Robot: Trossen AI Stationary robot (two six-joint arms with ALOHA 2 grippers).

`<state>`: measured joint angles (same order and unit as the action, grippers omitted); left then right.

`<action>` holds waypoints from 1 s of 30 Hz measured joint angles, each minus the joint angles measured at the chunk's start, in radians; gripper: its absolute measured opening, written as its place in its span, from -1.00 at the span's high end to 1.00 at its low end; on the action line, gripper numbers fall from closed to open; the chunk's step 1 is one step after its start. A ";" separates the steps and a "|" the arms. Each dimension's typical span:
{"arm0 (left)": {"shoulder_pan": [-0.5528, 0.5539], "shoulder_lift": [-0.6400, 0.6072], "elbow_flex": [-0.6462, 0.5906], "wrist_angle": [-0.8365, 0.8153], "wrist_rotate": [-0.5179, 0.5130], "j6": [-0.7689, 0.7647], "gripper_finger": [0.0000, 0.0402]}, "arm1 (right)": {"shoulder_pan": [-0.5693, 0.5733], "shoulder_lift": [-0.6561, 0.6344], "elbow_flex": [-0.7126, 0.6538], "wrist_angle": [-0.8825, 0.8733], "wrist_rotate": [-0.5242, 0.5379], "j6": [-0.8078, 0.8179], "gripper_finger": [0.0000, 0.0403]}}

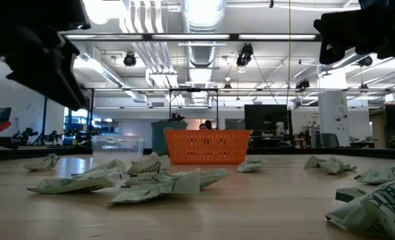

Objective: Pick and place items into bin
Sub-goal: Put the stevia packet into the orange bin

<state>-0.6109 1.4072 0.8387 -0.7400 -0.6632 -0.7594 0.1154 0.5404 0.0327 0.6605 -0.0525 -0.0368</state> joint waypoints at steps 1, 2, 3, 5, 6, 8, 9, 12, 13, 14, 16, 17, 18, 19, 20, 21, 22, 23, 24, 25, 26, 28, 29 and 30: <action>-0.002 0.014 -0.002 -0.017 0.000 -0.037 0.31 | 0.000 0.000 0.000 0.000 0.000 0.000 0.66; -0.004 0.028 -0.008 -0.028 0.001 -0.079 0.31 | 0.000 0.000 0.000 0.000 0.000 0.002 0.66; -0.006 0.043 -0.015 -0.034 0.003 -0.113 0.31 | 0.000 0.000 0.000 0.000 0.000 0.007 0.66; -0.006 0.068 -0.024 -0.034 0.014 -0.151 0.31 | 0.000 0.000 0.000 -0.004 -0.001 0.020 0.66; -0.006 0.080 -0.027 -0.031 0.023 -0.152 0.31 | 0.000 0.000 0.000 -0.011 -0.001 0.026 0.66; -0.006 0.107 -0.034 -0.031 0.030 -0.152 0.31 | 0.000 0.000 0.000 -0.023 -0.001 0.030 0.66; -0.006 0.118 -0.036 -0.034 0.033 -0.152 0.31 | 0.000 0.001 0.000 -0.025 -0.001 0.030 0.66; -0.006 0.136 -0.037 -0.037 0.033 -0.151 0.31 | 0.000 0.013 0.000 -0.025 -0.001 0.030 0.66; -0.006 0.137 -0.038 -0.040 0.034 -0.151 0.31 | 0.000 0.020 0.000 -0.026 -0.001 0.030 0.66; -0.006 0.134 -0.038 -0.039 0.045 -0.151 0.31 | 0.000 0.026 0.000 -0.027 -0.002 0.030 0.66; -0.006 0.122 -0.038 -0.033 0.074 -0.156 0.31 | 0.000 0.040 0.000 -0.026 -0.002 0.030 0.66; -0.007 0.112 -0.038 -0.029 0.085 -0.162 0.31 | 0.000 0.048 0.000 -0.026 -0.002 0.030 0.66; -0.011 0.102 -0.038 -0.026 0.086 -0.174 0.31 | 0.000 0.054 0.000 -0.026 -0.002 0.030 0.66; -0.014 0.092 -0.038 -0.025 0.088 -0.178 0.31 | 0.000 0.059 0.000 -0.023 -0.002 0.030 0.66; -0.017 0.083 -0.040 -0.021 0.088 -0.178 0.30 | 0.000 0.064 0.000 -0.019 -0.002 0.031 0.66; -0.020 0.078 -0.043 -0.019 0.088 -0.178 0.29 | 0.000 0.068 0.000 -0.015 -0.002 0.034 0.66; -0.024 0.074 -0.047 -0.020 0.088 -0.178 0.27 | 0.000 0.071 0.000 -0.011 -0.002 0.035 0.66; -0.028 0.070 -0.050 -0.019 0.089 -0.178 0.24 | 0.000 0.073 0.000 -0.007 -0.002 0.035 0.66; -0.031 0.068 -0.055 -0.010 0.088 -0.178 0.22 | 0.000 0.075 0.000 -0.004 -0.003 0.037 0.66; -0.033 0.067 -0.059 0.002 0.090 -0.178 0.19 | 0.000 0.078 0.000 0.002 -0.003 0.040 0.66; -0.034 0.067 -0.063 0.007 0.097 -0.178 0.16 | 0.000 0.079 0.000 0.007 -0.004 0.041 0.66; -0.034 0.067 -0.074 0.022 0.116 -0.178 0.09 | 0.000 0.079 0.000 0.008 -0.005 0.041 0.66; -0.034 0.067 -0.081 0.042 0.127 -0.178 0.06 | 0.000 0.079 0.000 0.008 -0.005 0.041 0.66; -0.033 0.067 -0.091 0.061 0.131 -0.178 0.04 | 0.000 0.079 0.000 0.008 -0.007 0.041 0.66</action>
<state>-0.6441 1.4746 0.7476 -0.6785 -0.5320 -0.9371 0.1157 0.6189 0.0322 0.6682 -0.0592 0.0040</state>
